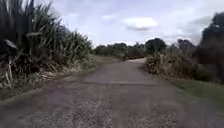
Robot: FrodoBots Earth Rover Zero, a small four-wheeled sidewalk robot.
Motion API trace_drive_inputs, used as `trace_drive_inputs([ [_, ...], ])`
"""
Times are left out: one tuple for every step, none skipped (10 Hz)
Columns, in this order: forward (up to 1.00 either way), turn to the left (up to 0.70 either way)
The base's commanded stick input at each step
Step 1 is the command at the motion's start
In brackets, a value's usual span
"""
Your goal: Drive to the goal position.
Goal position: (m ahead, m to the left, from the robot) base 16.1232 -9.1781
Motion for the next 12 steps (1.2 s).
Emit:
trace_drive_inputs([
  [0.70, 0.00],
  [0.70, 0.00],
  [0.70, 0.00],
  [0.70, 0.00],
  [0.70, 0.00],
  [0.70, 0.00],
  [0.70, 0.00],
  [0.70, 0.00],
  [0.70, 0.00],
  [0.70, 0.00],
  [0.70, 0.00],
  [0.70, 0.00],
])
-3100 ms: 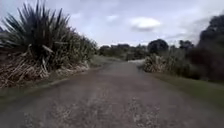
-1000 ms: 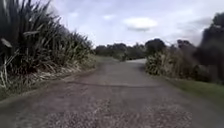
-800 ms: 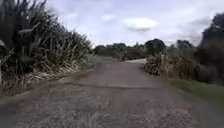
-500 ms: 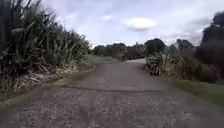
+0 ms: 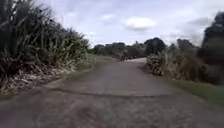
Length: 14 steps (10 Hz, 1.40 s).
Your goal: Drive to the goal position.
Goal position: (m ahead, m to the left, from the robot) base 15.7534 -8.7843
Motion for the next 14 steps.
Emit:
trace_drive_inputs([
  [0.70, 0.00],
  [0.70, 0.00],
  [0.70, 0.00],
  [0.70, 0.00],
  [0.70, 0.00],
  [0.70, 0.00],
  [0.70, 0.00],
  [0.70, 0.00],
  [0.70, 0.00],
  [0.70, 0.00],
  [0.70, 0.00],
  [0.70, 0.00],
  [0.70, 0.00],
  [0.70, 0.00],
])
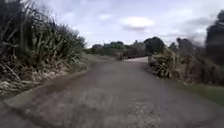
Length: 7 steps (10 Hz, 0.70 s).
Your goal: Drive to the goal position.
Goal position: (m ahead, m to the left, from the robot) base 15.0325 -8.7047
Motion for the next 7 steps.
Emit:
trace_drive_inputs([
  [0.70, 0.00],
  [0.70, 0.00],
  [0.70, 0.00],
  [0.70, 0.00],
  [0.70, 0.00],
  [0.70, 0.00],
  [0.70, 0.00],
])
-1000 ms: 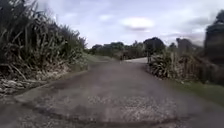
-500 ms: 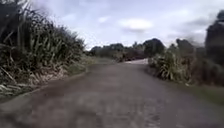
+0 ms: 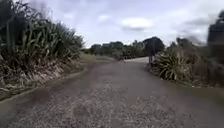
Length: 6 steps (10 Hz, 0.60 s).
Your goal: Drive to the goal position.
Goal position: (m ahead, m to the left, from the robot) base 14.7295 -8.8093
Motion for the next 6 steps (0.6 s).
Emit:
trace_drive_inputs([
  [0.70, 0.00],
  [0.70, 0.00],
  [0.70, 0.00],
  [0.70, 0.00],
  [0.70, 0.00],
  [0.70, 0.00],
])
